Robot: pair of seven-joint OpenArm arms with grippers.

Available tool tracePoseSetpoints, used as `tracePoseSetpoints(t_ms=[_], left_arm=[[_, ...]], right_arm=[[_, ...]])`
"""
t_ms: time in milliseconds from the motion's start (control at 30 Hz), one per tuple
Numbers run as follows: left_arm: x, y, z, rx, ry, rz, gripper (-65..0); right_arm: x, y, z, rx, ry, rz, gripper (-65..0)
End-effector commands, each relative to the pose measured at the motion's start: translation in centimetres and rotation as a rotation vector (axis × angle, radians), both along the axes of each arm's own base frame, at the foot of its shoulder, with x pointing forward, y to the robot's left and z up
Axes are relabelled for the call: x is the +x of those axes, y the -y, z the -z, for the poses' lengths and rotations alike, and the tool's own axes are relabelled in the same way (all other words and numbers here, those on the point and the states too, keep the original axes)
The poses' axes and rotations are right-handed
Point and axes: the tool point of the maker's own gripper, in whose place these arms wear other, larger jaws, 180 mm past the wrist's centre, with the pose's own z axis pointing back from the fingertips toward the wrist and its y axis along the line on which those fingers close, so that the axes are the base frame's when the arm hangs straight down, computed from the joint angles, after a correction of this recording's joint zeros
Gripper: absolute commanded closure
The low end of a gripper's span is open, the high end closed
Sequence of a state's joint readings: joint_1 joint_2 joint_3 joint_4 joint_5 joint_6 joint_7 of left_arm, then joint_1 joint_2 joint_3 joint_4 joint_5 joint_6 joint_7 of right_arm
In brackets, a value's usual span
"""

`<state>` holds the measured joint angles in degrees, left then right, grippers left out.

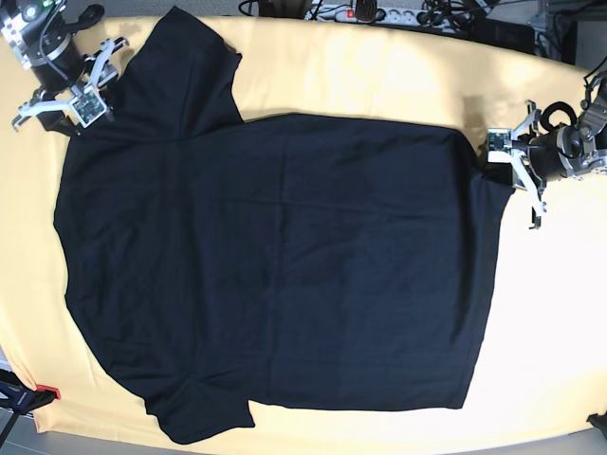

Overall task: Fold the T-shirt properly
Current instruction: 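Grasp the black shirt's edges with both grippers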

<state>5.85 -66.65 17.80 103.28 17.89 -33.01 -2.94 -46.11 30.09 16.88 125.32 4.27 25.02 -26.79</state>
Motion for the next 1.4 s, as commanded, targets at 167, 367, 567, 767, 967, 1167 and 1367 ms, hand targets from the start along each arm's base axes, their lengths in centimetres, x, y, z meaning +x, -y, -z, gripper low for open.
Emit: tracePoseSetpoints(t_ms=[167,367,567,767,967,1167,1367], left_arm=[[0.8,-0.3,-1.1,0.002,0.031,0.003,0.0],[0.8,-0.3,-1.1,0.002,0.031,0.003,0.0],[0.8,-0.3,-1.1,0.002,0.031,0.003,0.0],[0.8,-0.3,-1.1,0.002,0.031,0.003,0.0],[0.8,-0.3,-1.1,0.002,0.031,0.003,0.0],[0.8,-0.3,-1.1,0.002,0.031,0.003,0.0],[0.8,-0.3,-1.1,0.002,0.031,0.003,0.0]], right_arm=[[0.1,0.6,1.8,0.05,-0.057,-0.029,-31.6],[1.2,2.2,3.2,0.057,-0.066,0.004,-31.6],[1.6,3.3,4.6,0.077,-0.092,0.021,-31.6],[1.4,3.7,5.5,0.105,-0.109,0.032,-31.6],[1.8,4.9,5.4,0.056,-0.081,0.077,-31.6],[2.2,6.3,5.0,-0.002,-0.047,0.129,-31.6],[1.5,4.3,5.7,0.074,-0.097,0.067,-31.5]])
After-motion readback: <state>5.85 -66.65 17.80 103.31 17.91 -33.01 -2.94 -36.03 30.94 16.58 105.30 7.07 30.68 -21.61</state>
